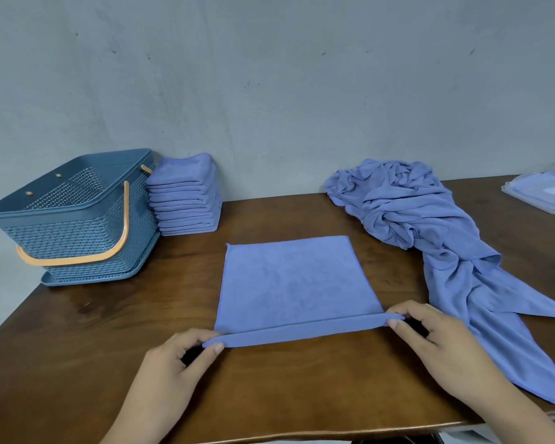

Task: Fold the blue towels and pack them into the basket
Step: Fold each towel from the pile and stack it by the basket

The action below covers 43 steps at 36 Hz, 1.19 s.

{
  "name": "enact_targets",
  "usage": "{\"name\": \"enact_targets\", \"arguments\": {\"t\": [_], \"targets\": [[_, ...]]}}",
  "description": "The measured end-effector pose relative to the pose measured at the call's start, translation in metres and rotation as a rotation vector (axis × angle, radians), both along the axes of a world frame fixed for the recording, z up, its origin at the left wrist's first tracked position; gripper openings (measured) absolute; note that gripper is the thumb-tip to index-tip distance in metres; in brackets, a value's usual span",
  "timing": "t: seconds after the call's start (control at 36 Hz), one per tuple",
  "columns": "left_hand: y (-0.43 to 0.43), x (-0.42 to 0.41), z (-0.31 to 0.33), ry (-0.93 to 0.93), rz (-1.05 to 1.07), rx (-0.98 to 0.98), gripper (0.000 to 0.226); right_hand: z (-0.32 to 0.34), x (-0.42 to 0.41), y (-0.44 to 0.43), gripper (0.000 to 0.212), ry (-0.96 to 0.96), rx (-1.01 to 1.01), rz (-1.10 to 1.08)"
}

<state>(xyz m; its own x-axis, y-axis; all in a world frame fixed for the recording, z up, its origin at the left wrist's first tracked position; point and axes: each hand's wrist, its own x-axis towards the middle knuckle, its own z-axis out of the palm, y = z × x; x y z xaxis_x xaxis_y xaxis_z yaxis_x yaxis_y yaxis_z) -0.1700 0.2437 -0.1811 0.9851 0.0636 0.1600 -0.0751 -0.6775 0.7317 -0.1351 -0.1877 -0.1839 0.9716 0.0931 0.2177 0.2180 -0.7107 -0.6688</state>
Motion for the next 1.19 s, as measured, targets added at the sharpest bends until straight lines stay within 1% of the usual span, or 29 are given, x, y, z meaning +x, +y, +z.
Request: {"name": "enact_targets", "arguments": {"t": [0.08, 0.17, 0.25, 0.33, 0.39, 0.47, 0.56, 0.61, 0.67, 0.69, 0.75, 0.83, 0.94, 1.0, 1.06, 1.11, 1.19], "targets": [[-0.001, 0.003, 0.002, 0.001, 0.000, -0.057, 0.028, 0.003, 0.004, 0.004, 0.013, 0.030, 0.044, 0.002], [-0.002, 0.012, 0.006, -0.021, -0.005, -0.109, 0.032, 0.008, 0.012, 0.009, 0.016, 0.034, 0.179, -0.022], [-0.006, 0.031, 0.011, -0.067, -0.007, -0.233, 0.036, 0.017, 0.028, 0.017, 0.021, 0.015, 0.289, -0.022], [-0.010, 0.060, 0.019, -0.114, 0.019, -0.367, 0.045, 0.031, 0.049, 0.024, 0.020, 0.021, 0.383, 0.005], [-0.014, 0.082, 0.028, -0.119, 0.031, -0.445, 0.044, 0.041, 0.067, 0.030, 0.019, 0.022, 0.432, -0.004], [-0.020, 0.121, 0.041, -0.139, 0.070, -0.450, 0.038, 0.053, 0.100, 0.041, 0.023, 0.015, 0.479, -0.049], [-0.026, 0.161, 0.047, -0.071, 0.153, -0.470, 0.030, 0.055, 0.141, 0.050, 0.025, 0.003, 0.514, -0.131], [-0.028, 0.183, 0.041, 0.007, 0.208, -0.438, 0.027, 0.049, 0.167, 0.057, 0.024, 0.024, 0.510, -0.182], [-0.026, 0.197, 0.030, 0.082, 0.251, -0.421, 0.023, 0.036, 0.186, 0.061, 0.013, 0.081, 0.465, -0.207], [-0.024, 0.200, 0.025, 0.104, 0.268, -0.416, 0.023, 0.028, 0.191, 0.062, 0.015, 0.108, 0.400, -0.223], [-0.019, 0.203, 0.018, 0.124, 0.278, -0.459, 0.030, 0.017, 0.194, 0.059, 0.029, 0.130, 0.285, -0.229], [-0.013, 0.203, 0.014, 0.140, 0.214, -0.438, 0.038, 0.013, 0.198, 0.053, 0.023, 0.142, 0.260, -0.175], [-0.009, 0.206, 0.010, 0.152, 0.075, -0.359, 0.025, 0.008, 0.198, 0.052, 0.017, 0.138, 0.192, -0.124], [-0.006, 0.206, 0.009, 0.144, 0.033, -0.282, 0.020, 0.005, 0.199, 0.052, 0.021, 0.115, 0.204, -0.128], [-0.005, 0.205, 0.008, 0.115, 0.037, -0.248, 0.020, 0.003, 0.201, 0.052, 0.027, 0.074, 0.207, -0.155], [-0.006, 0.206, 0.006, 0.077, 0.061, -0.258, 0.026, 0.002, 0.202, 0.053, 0.029, 0.029, 0.197, -0.189], [-0.009, 0.208, 0.002, 0.037, 0.120, -0.241, 0.028, -0.001, 0.204, 0.055, 0.029, 0.017, 0.129, -0.219]]}}
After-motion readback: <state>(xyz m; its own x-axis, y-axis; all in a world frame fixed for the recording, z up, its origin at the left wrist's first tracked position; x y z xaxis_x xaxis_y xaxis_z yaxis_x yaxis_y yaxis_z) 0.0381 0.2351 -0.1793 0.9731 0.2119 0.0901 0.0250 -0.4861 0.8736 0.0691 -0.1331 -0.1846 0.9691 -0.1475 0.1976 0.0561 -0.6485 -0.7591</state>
